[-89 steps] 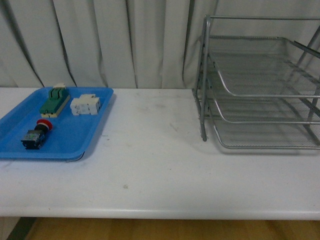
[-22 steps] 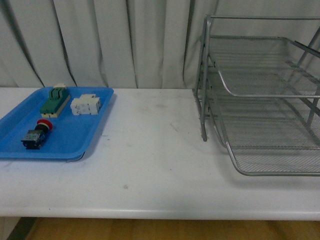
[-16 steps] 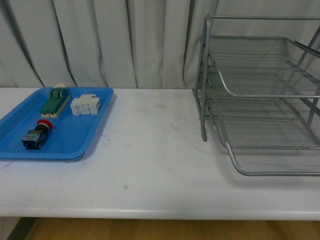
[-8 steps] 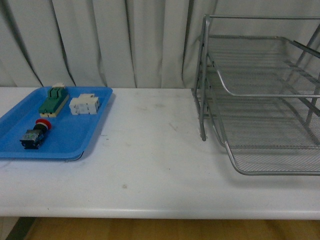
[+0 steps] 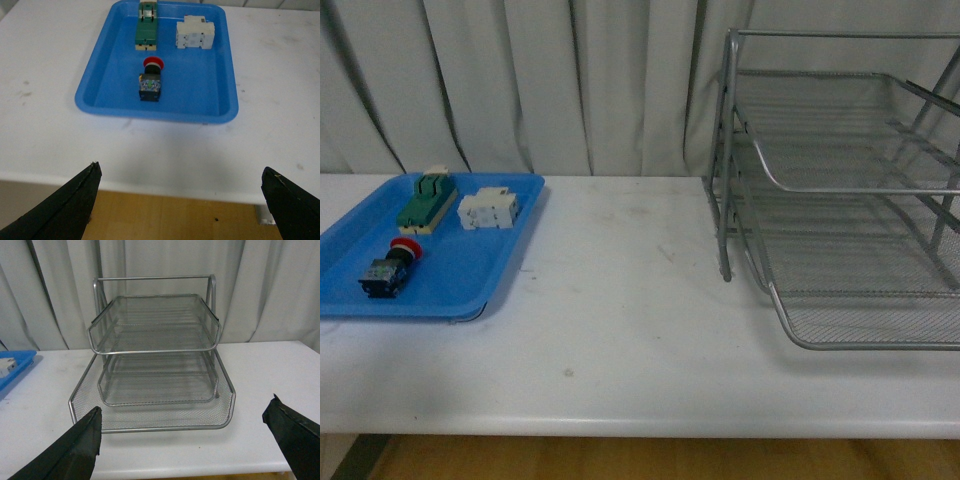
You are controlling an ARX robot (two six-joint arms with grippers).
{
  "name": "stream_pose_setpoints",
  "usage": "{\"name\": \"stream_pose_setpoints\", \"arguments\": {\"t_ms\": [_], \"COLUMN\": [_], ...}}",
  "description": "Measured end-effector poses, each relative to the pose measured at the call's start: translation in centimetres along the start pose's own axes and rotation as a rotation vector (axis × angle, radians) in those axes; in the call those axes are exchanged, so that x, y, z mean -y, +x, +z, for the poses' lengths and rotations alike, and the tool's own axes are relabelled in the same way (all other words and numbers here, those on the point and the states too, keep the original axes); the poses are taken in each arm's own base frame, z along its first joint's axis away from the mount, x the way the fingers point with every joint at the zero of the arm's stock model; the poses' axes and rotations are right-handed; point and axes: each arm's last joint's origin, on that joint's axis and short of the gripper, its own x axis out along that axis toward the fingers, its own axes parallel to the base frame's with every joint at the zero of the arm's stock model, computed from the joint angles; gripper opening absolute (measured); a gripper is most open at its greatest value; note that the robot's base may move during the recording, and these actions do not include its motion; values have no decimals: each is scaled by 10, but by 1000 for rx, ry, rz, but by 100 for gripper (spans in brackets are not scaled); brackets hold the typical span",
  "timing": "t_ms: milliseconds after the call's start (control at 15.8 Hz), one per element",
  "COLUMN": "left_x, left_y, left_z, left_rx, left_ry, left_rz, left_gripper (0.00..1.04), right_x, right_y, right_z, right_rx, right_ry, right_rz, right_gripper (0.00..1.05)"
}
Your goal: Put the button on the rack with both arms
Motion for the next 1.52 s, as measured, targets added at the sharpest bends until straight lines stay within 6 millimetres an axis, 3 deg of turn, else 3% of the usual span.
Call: {"name": "stream_pose_setpoints", "arguments": {"t_ms": [127, 317, 507, 697, 951, 1204, 1521], "left_x": [-5, -14, -21, -29, -33, -34, -28], "left_y": [57, 155, 217, 263, 297, 314, 312], "left_z": [21, 24, 33, 37, 37, 36, 31], "left_rx": [-85, -306, -372, -411, -431, -430, -433], "left_ry": [-7, 18, 44, 48, 57, 45, 56], "left_rz": [-17, -36, -50, -37, -48, -62, -87], "left_gripper": [98, 98, 98, 98, 98, 98, 45], "right_x": [0, 0, 0, 0, 0, 0, 0], "right_y": [0, 0, 0, 0, 0, 0, 0], "right_z": [0, 0, 0, 0, 0, 0, 0], "right_rx": [0, 0, 0, 0, 0, 0, 0], "right_ry": [0, 0, 0, 0, 0, 0, 0], "right_rz": [0, 0, 0, 0, 0, 0, 0], "right_gripper": [98, 98, 98, 98, 98, 98, 98]}}
